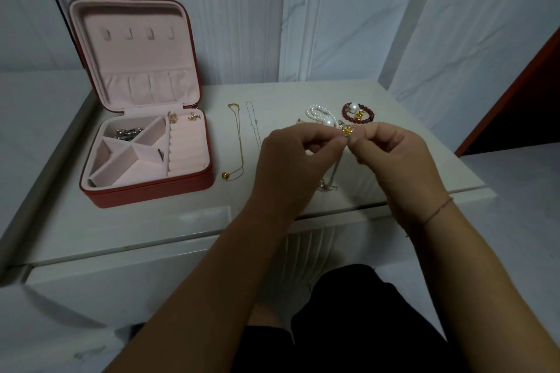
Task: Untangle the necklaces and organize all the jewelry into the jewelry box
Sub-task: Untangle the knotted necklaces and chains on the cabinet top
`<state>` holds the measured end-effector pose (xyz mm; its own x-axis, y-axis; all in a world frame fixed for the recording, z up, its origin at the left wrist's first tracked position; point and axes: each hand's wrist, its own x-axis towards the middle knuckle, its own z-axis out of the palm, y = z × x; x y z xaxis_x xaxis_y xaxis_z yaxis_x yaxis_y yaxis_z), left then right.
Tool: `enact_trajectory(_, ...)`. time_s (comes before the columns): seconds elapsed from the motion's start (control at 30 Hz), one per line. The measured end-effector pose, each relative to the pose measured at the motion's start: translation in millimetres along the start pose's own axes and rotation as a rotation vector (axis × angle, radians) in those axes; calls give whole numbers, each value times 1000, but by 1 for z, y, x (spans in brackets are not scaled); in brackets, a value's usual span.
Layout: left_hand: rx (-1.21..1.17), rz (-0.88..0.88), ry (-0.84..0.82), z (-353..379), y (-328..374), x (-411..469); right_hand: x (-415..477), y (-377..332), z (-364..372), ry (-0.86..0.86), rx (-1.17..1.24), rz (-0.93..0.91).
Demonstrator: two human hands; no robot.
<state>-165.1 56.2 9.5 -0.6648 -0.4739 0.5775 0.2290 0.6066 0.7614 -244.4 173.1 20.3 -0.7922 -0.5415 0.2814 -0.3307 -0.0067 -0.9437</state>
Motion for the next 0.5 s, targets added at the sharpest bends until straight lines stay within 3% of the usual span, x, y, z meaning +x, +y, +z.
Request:
enact_trajectory(0.2, -108, -178, -93, 1, 0, -2, -2, -3, 2, -21, -120, -38)
enact_trajectory(0.5, -444, -509, -247, 4, 0, -1, 0, -2, 7, -50, -56, -41)
